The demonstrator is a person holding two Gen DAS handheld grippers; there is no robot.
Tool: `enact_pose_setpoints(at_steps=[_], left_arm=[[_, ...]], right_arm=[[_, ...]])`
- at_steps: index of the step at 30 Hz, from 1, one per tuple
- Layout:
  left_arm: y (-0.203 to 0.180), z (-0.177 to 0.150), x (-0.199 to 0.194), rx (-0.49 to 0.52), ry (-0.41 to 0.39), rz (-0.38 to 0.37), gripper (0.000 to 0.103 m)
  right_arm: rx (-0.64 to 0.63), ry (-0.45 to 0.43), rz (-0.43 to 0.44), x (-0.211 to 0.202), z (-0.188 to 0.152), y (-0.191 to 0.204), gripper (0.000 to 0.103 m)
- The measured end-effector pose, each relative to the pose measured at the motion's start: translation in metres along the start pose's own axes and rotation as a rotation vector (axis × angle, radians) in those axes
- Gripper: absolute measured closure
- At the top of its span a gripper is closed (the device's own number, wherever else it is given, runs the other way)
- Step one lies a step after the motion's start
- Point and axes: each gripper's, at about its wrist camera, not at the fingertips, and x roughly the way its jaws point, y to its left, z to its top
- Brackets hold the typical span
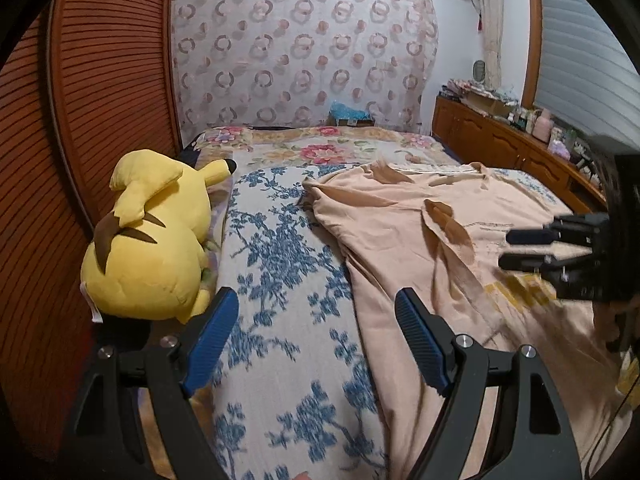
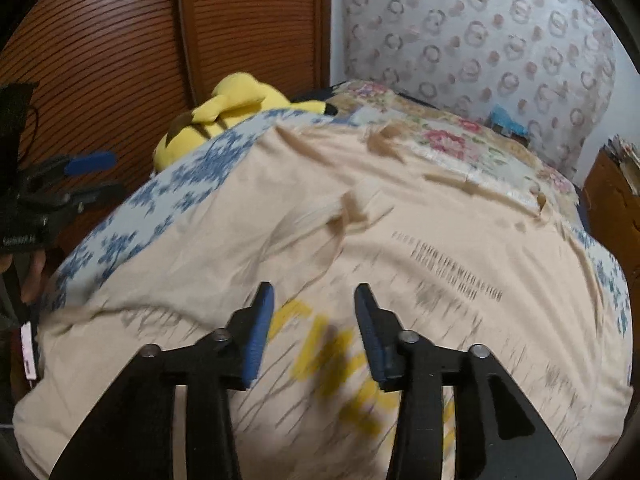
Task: Fold small clothes
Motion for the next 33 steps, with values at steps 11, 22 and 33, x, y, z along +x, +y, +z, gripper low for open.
enact_pose_setpoints(at_steps=[11, 22, 33], left_arm=[[0.011, 0.012, 0.025, -0.032, 0.043, 0.006, 0.022], [0.01, 0.022, 0.037, -0.019, 0.054, -0.002, 0.022], [0.005, 0.055, 0.089, 0.018, 0.121, -0.049, 0.023]], right_arm=[[-0.022, 0.014, 0.093, 0.054, 0.046, 0.001, 0.069], [0.025, 0.016, 0.016, 0.038, 0.02, -0.016, 0.102], [0.097, 0.032, -0.038, 0.021, 0.004, -0.057, 0.079]])
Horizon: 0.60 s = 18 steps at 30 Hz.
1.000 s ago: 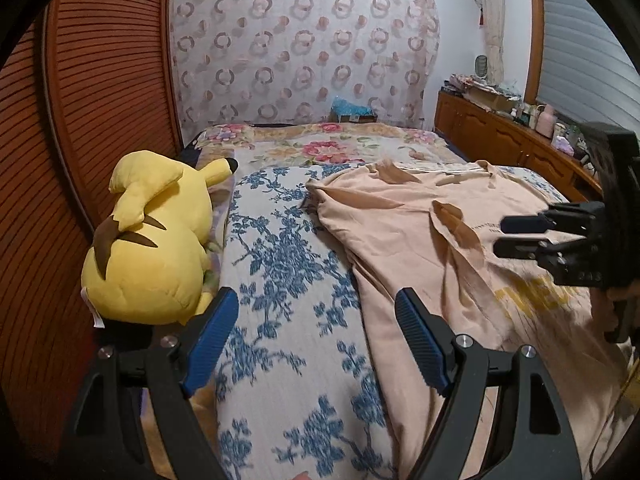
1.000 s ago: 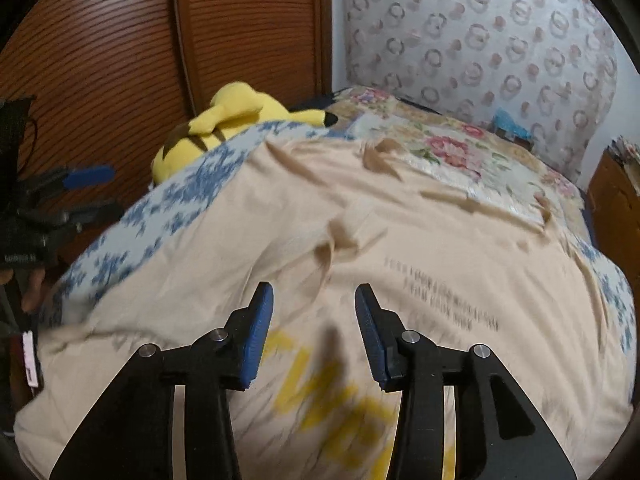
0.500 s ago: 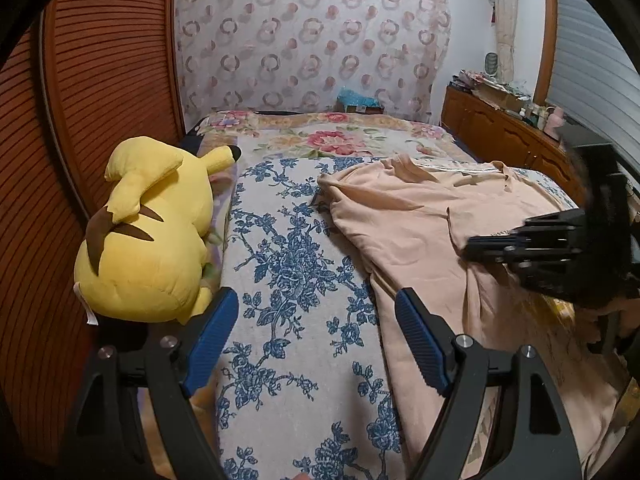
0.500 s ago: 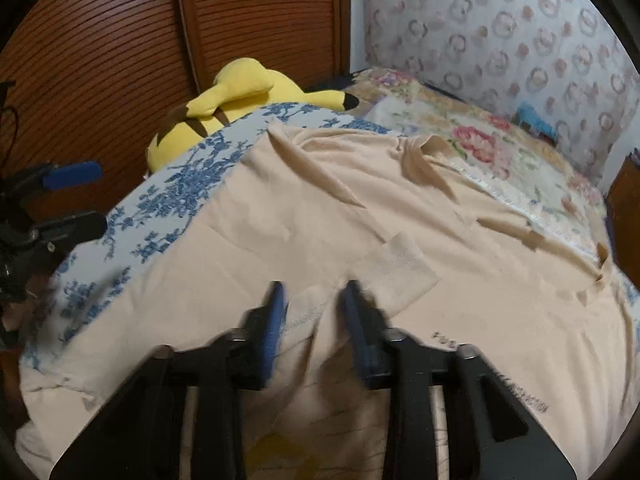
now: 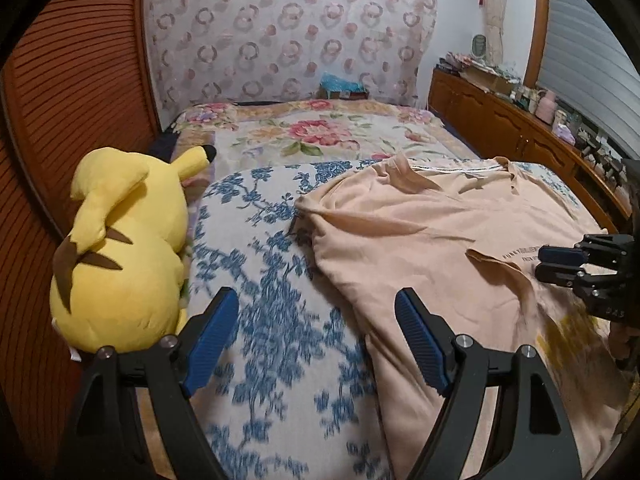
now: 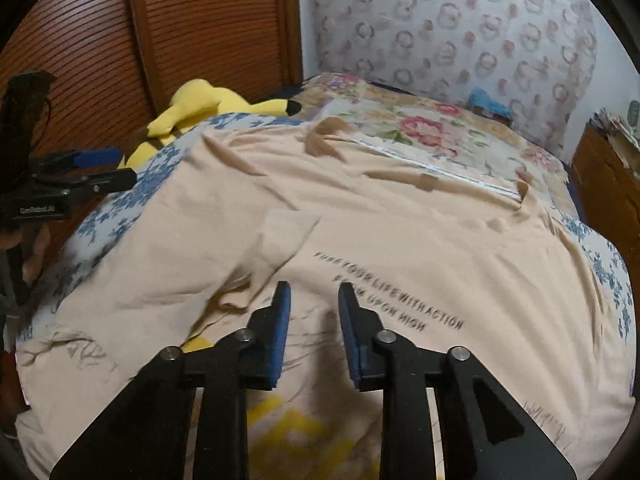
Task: Fold small clothes
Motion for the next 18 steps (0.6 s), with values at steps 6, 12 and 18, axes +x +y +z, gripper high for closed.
enact_pose_setpoints(at_steps=[6, 12, 18], left_arm=[[0.007, 0.024, 0.031, -0.015, 0.046, -0.067, 0.025], [0.018, 0.04, 0.062, -0.062, 0.097, -0.128, 0.062], [0.019, 0.048, 0.072, -0.065, 0.103, -0.166, 0.1]], right_arm=[[-0.024, 0.002, -0.04, 0.006, 0.008, -0.021, 0.053], [-0.031, 0.012, -0.084, 0.007, 0.004, -0.047, 0.053], [-0.017, 0.041, -0.083, 0.014, -0.003, -0.07, 0.053]])
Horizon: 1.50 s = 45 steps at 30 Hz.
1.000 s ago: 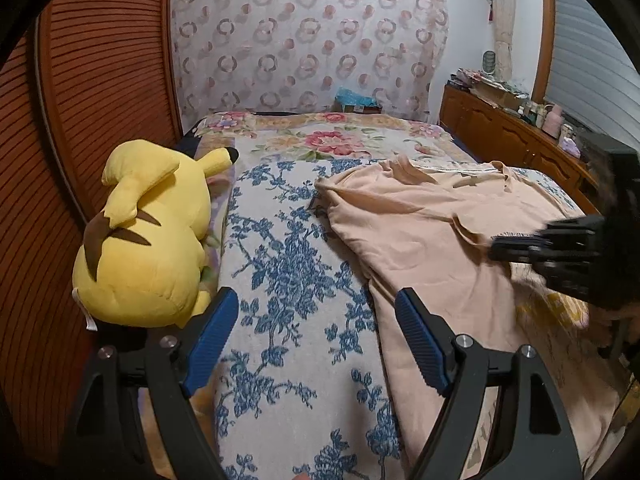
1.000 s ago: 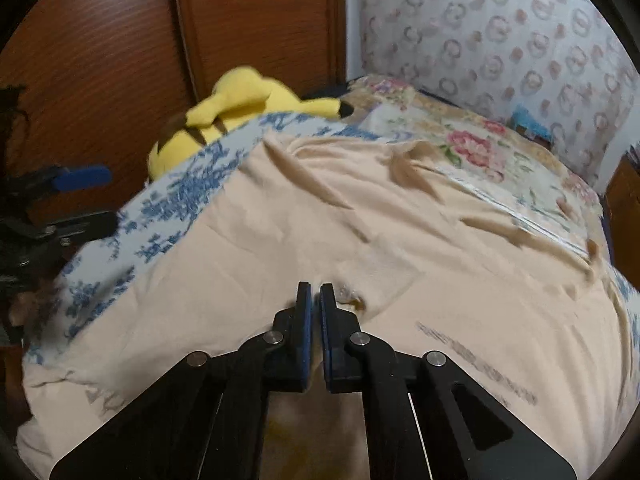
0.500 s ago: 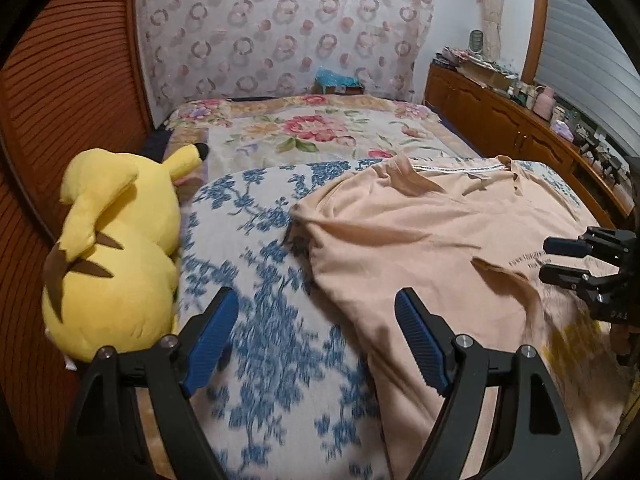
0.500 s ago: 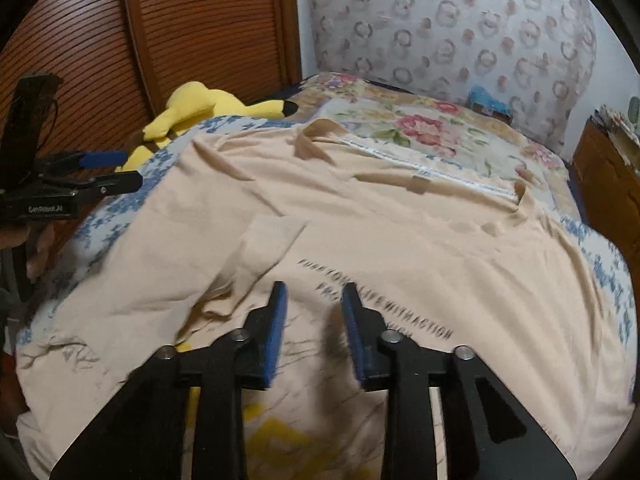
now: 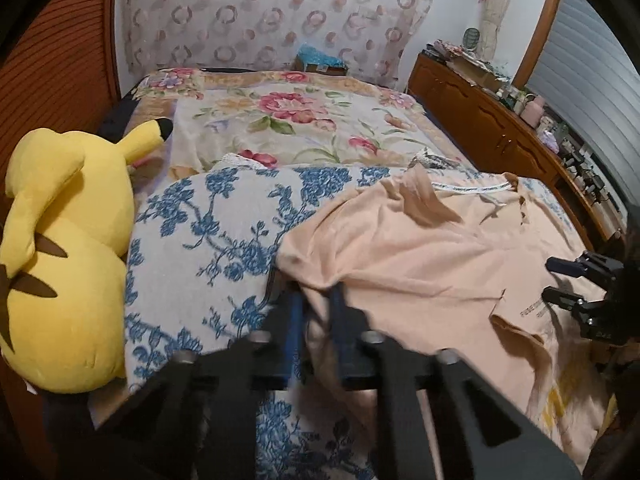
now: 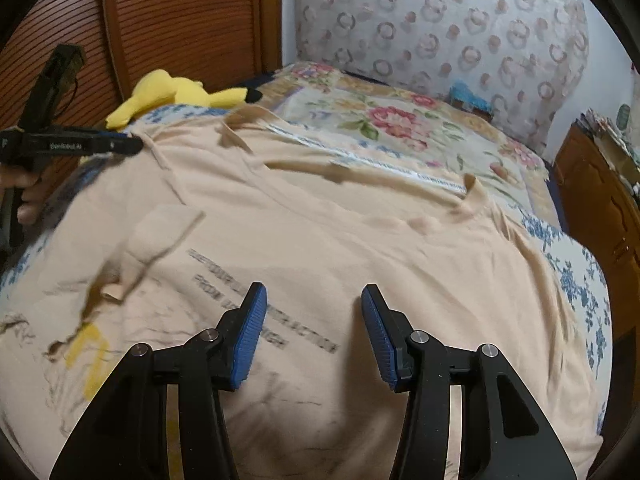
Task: Fold small clothes
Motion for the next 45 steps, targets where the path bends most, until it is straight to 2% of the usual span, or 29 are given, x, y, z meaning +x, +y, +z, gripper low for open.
enact_pose_setpoints(at_steps=[6, 14, 20, 22, 23, 25, 28, 33, 40, 45], left_arm=[[0.015, 0.018, -0.015, 0.022, -0.049, 0.115, 0.102], [0.02, 0.021, -0.007, 0.058, -0.004, 0.145, 0.095], [0.016, 0.002, -0.03, 0.053, -0.043, 0.149, 0.075], [0.013, -0.009, -0.043, 0.053, -0.065, 0.145, 0.064], [0.012, -0.013, -0.047, 0.053, -0.072, 0.141, 0.062], [0.01, -0.023, -0.057, 0.045, -0.089, 0.126, 0.045], [0.008, -0.036, -0.068, 0.031, -0.107, 0.108, 0.044], [0.0, -0.055, -0.08, 0.016, -0.127, 0.131, 0.043], [-0.008, -0.07, -0.087, 0.02, -0.124, 0.16, 0.043], [-0.013, -0.08, -0.085, 0.024, -0.114, 0.171, 0.043]], right_arm=[[0.006, -0.018, 0.007, -0.002, -0.005, -0.002, 0.052], [0.009, -0.018, 0.008, -0.002, -0.005, -0.002, 0.052], [0.012, -0.019, 0.009, -0.004, -0.006, -0.002, 0.051], [0.01, -0.019, 0.006, -0.004, -0.006, -0.002, 0.051], [0.004, -0.02, -0.002, -0.005, -0.006, 0.0, 0.051], [-0.01, -0.022, -0.007, -0.006, -0.005, 0.002, 0.051], [-0.03, -0.034, 0.02, -0.008, 0.005, 0.014, 0.051], [-0.071, -0.063, 0.11, -0.007, 0.035, 0.051, 0.051], [-0.113, -0.033, 0.191, 0.028, 0.07, 0.105, 0.051], [-0.147, 0.001, 0.173, 0.053, 0.077, 0.128, 0.051]])
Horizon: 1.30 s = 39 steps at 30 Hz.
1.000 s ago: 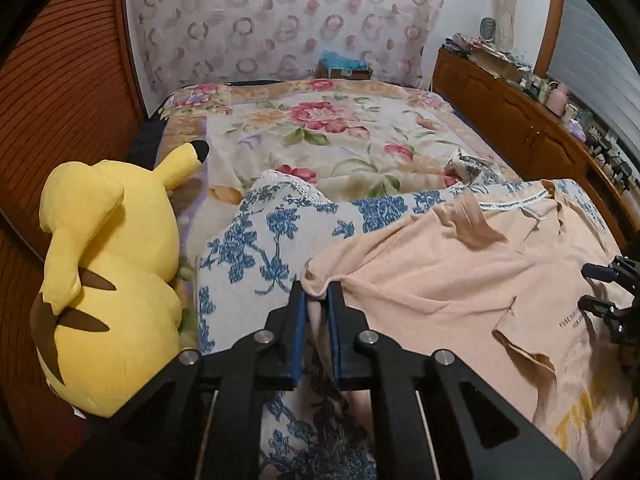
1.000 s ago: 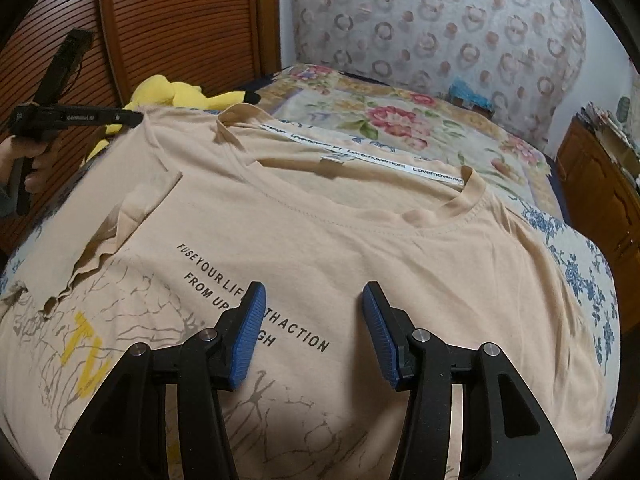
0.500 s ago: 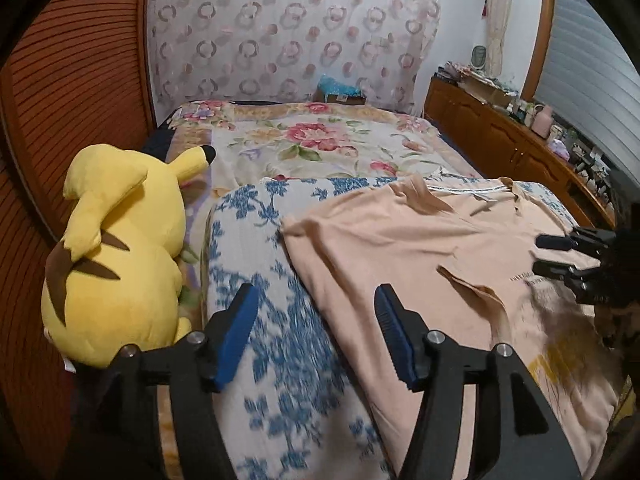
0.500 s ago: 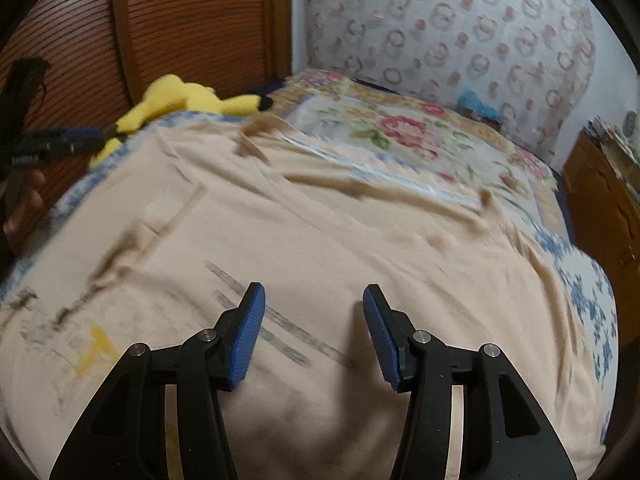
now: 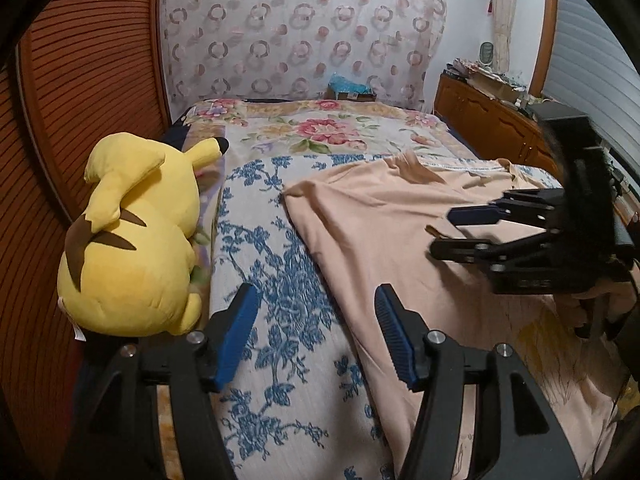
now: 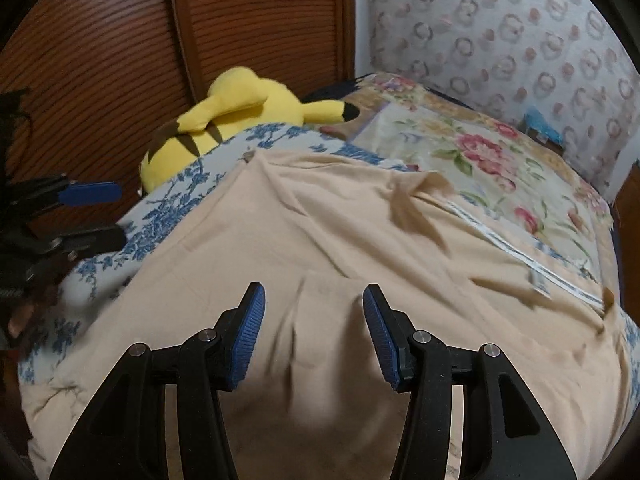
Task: Fold small clothes
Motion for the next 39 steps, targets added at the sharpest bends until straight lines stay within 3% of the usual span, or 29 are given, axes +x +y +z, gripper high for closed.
enact_pose_setpoints(at_steps=[10, 20, 25, 39], left_arm=[[-0.013, -0.009, 0.002, 0.017, 0.012, 0.0, 0.043], [-0.038, 0.0, 0.008, 0.059, 0.014, -0.025, 0.043], [-0.057, 0.003, 0.02, 0.095, 0.041, -0.046, 0.043], [-0.081, 0.0, 0.044, 0.145, 0.104, -0.047, 0.043]], right_arm=[[0.033, 0.011, -0.151, -0.014, -0.022, -0.032, 0.051], [0.162, -0.059, -0.143, -0.082, -0.07, -0.075, 0.051], [0.22, -0.101, -0.186, -0.131, -0.107, -0.102, 0.051], [0.511, -0.07, -0.514, -0.245, -0.252, -0.227, 0.051]])
